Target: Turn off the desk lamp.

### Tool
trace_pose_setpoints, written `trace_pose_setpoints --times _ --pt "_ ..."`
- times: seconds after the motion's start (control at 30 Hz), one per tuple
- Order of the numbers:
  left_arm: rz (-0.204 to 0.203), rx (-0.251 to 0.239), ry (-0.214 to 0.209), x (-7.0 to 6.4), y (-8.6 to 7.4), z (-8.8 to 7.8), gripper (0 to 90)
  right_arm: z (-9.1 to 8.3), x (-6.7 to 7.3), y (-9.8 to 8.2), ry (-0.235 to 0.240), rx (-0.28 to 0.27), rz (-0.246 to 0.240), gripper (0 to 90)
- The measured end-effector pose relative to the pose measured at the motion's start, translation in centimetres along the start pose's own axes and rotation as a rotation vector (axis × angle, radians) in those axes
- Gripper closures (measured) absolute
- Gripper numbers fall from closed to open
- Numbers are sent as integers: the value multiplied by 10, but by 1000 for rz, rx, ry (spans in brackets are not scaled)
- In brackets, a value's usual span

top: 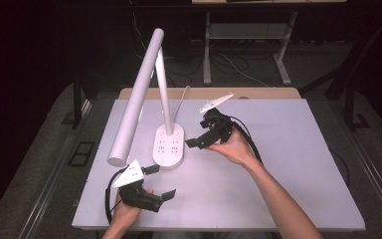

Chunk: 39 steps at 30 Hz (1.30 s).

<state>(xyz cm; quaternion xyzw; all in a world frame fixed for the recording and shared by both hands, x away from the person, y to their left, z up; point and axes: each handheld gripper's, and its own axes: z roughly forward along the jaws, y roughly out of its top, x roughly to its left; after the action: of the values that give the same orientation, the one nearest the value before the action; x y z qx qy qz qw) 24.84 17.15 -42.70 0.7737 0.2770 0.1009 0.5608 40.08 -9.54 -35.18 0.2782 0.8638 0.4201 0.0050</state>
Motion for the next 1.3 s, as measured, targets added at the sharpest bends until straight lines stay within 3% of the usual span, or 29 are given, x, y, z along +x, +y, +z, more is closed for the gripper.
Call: trace_pose_setpoints --times 0.4,0.43,0.53,0.57,0.6,0.77,0.9,1.1,1.3 --pt "-5 -14 -2 1 -1 -3 0 26 -15 20 -8 29 16 9" --pt "-1 -14 -1 0 0 -2 0 31 -18 21 9 26 12 116" --pt "-2 -19 -2 0 0 -2 0 34 -20 22 11 17 3 154" --pt "-4 -20 -2 0 0 -2 0 38 -23 24 11 20 5 238" --pt "-5 -20 -2 0 0 -2 0 38 -23 24 11 20 5 238" --pt "-2 -23 -4 0 0 -3 0 50 -34 25 23 30 8 473" --pt "-6 -23 -5 0 0 -3 0 59 -41 24 18 40 21 591" --pt "-3 -26 -6 0 0 -3 0 67 -51 21 11 24 46 662" --pt "-10 -33 -5 0 0 -4 0 74 -64 16 22 -4 104 780"
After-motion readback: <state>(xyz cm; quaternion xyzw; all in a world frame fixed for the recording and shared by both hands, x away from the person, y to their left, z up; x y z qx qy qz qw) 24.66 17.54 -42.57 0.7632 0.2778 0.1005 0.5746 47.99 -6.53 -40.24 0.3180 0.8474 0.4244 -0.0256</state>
